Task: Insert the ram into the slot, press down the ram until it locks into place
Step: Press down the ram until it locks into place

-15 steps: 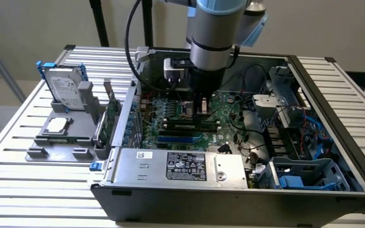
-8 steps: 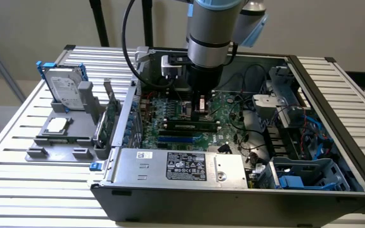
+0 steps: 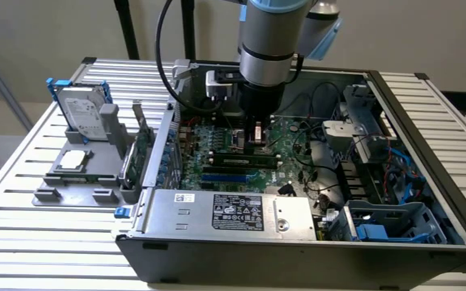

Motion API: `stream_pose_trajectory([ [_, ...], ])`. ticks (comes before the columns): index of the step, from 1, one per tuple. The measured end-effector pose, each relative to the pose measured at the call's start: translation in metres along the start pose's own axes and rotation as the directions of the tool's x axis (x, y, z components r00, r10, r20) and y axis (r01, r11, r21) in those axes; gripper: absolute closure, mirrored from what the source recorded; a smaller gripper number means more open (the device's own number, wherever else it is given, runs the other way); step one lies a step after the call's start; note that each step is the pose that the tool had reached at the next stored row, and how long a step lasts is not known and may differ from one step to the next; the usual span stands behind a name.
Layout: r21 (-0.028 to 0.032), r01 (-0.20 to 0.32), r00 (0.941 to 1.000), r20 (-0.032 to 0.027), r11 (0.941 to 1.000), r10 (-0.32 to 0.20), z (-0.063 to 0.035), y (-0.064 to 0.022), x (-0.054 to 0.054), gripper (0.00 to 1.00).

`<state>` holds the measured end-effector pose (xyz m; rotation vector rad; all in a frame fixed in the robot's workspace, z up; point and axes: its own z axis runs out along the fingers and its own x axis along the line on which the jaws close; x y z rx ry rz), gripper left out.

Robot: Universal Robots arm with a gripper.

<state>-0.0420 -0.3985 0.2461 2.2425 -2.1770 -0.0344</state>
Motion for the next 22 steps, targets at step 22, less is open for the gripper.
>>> stream_pose_trajectory([
  [22, -0.0005, -0.006, 1.0, -0.0016, 1.0, 0.006, 0.0166, 0.0002, 0.0, 0.89],
])
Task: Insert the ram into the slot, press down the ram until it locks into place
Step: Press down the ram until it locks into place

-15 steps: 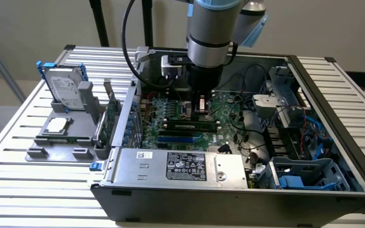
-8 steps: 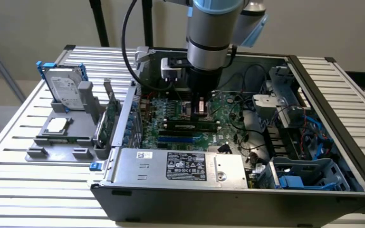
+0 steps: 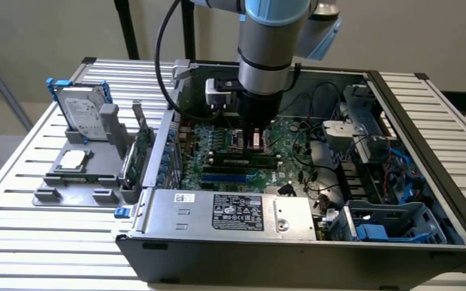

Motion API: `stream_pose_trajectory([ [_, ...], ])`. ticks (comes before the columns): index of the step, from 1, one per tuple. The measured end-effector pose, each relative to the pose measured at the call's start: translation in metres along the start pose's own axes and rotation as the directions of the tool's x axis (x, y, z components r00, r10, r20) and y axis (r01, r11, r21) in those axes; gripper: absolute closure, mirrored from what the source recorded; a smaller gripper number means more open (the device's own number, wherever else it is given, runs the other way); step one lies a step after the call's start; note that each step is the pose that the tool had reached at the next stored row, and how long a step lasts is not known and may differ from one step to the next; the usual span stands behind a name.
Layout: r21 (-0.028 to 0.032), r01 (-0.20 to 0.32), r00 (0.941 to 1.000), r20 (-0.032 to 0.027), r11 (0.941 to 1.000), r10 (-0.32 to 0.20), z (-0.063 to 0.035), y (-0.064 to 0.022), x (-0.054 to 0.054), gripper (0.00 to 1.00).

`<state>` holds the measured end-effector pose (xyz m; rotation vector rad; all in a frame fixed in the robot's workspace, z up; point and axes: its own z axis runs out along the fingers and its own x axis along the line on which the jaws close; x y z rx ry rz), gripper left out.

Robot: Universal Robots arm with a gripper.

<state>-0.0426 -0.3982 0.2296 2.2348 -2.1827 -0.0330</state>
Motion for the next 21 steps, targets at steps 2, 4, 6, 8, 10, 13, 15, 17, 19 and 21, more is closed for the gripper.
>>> stream_pose_trajectory([
  [2, -0.0001, -0.001, 1.0, 0.0, 1.0, 0.001, 0.003, 0.0, 0.0, 0.89],
  [4, -0.0001, -0.001, 1.0, -0.0002, 1.0, 0.001, 0.0049, -0.0001, 0.0, 0.89],
  [6, 0.0003, -0.002, 1.0, 0.001, 1.0, 0.002, 0.0018, 0.0, 0.0, 0.89],
  [8, 0.0, -0.002, 1.0, 0.0009, 1.0, 0.002, -0.0072, 0.0002, 0.0, 0.89],
  [10, 0.0, -0.002, 1.0, 0.001, 1.0, 0.002, -0.0161, 0.0002, 0.0, 0.89],
  [13, -0.0005, -0.002, 1.0, 0.0009, 1.0, 0.002, -0.0292, -0.0011, 0.0, 0.89],
  [15, -0.0004, -0.002, 1.0, 0.0012, 1.0, 0.002, -0.0308, -0.001, 0.0, 0.89],
  [17, -0.0004, -0.002, 1.0, 0.0012, 1.0, 0.002, -0.0308, -0.001, 0.0, 0.89],
  [19, -0.0005, -0.002, 1.0, 0.001, 1.0, 0.002, -0.0309, -0.001, 0.0, 0.89],
  [21, -0.0006, -0.002, 1.0, 0.0009, 1.0, 0.002, -0.0309, -0.001, 0.0, 0.89],
])
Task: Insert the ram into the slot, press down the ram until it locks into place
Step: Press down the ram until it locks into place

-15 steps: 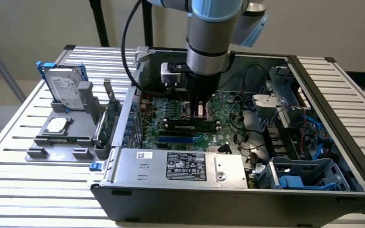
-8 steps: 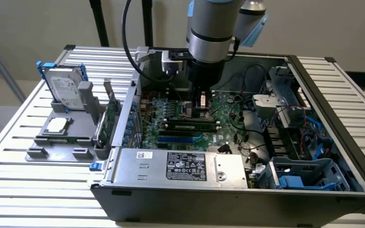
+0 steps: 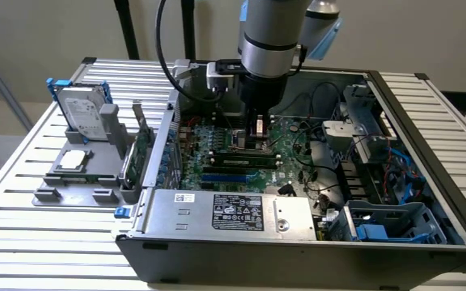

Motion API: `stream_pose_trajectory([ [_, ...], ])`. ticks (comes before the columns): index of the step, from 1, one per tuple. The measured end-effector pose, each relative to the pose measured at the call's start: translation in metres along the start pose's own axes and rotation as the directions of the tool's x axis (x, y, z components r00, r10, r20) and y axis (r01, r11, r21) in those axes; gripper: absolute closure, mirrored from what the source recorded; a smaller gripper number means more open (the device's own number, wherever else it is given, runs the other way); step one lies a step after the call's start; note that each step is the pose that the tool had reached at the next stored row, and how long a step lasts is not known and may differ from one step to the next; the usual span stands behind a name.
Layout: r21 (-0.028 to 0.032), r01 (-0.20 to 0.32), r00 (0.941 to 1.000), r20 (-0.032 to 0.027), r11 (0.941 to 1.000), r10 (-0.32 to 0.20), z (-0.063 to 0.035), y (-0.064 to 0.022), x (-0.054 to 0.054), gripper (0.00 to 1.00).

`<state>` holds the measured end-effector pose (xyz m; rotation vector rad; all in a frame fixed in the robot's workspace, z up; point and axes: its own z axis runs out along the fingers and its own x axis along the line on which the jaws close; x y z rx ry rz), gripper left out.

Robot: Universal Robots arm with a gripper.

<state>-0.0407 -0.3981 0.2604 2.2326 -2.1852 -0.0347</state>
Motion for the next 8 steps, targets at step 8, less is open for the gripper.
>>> stream_pose_trajectory([
  [8, 0.0, 0.0, 1.0, 0.0, 1.0, 0.0, 0.0, 0.0, 0.0, 0.89],
])
